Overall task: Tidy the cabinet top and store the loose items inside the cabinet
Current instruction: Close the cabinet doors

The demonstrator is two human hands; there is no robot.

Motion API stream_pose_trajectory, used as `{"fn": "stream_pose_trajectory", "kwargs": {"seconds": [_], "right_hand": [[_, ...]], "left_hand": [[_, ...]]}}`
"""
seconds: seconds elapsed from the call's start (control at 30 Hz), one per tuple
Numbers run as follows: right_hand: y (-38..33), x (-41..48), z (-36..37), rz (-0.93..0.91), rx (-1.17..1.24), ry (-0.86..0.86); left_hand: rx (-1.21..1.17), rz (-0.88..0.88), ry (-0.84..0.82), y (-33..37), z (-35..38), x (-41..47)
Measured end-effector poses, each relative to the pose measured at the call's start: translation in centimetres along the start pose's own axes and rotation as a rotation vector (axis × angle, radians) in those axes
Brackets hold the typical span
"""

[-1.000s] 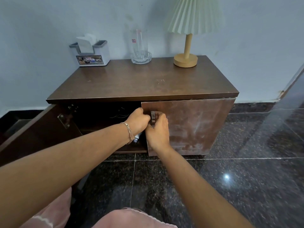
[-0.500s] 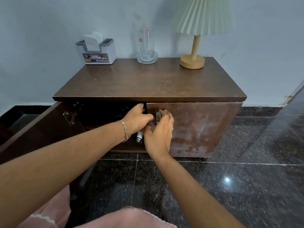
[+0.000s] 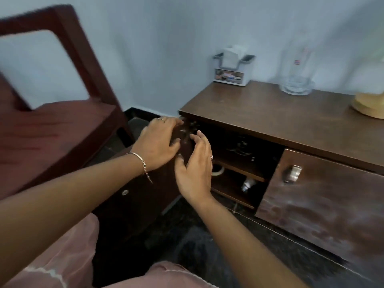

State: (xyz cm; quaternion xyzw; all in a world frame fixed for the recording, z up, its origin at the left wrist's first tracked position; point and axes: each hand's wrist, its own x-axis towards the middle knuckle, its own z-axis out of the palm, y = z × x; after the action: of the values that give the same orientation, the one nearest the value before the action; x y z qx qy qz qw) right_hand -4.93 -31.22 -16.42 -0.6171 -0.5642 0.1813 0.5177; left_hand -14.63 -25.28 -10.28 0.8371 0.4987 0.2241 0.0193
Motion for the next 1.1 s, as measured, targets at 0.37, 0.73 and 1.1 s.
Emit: {"fn": "stream_pose_trajectory", "kwargs": {"seconds": [0.37, 0.73, 1.1], "right_hand": [[-5.4, -2.3, 9.7, -0.32, -0.114, -0.41], [-3.7, -3.8, 9.5, -0.462, -0.287, -0.237], [-0.2, -5.3, 4.2, -0.429, 0.081, -0.055]], "left_hand": [[0.027, -0.449, -0.031, -10.1, -5.7, -10.0], [-0.564, -0.557, -0.276, -10.9, -4.0, -9.5], [-0.669, -0.447, -0.571, -6.6, -1.6, -9.9]]}}
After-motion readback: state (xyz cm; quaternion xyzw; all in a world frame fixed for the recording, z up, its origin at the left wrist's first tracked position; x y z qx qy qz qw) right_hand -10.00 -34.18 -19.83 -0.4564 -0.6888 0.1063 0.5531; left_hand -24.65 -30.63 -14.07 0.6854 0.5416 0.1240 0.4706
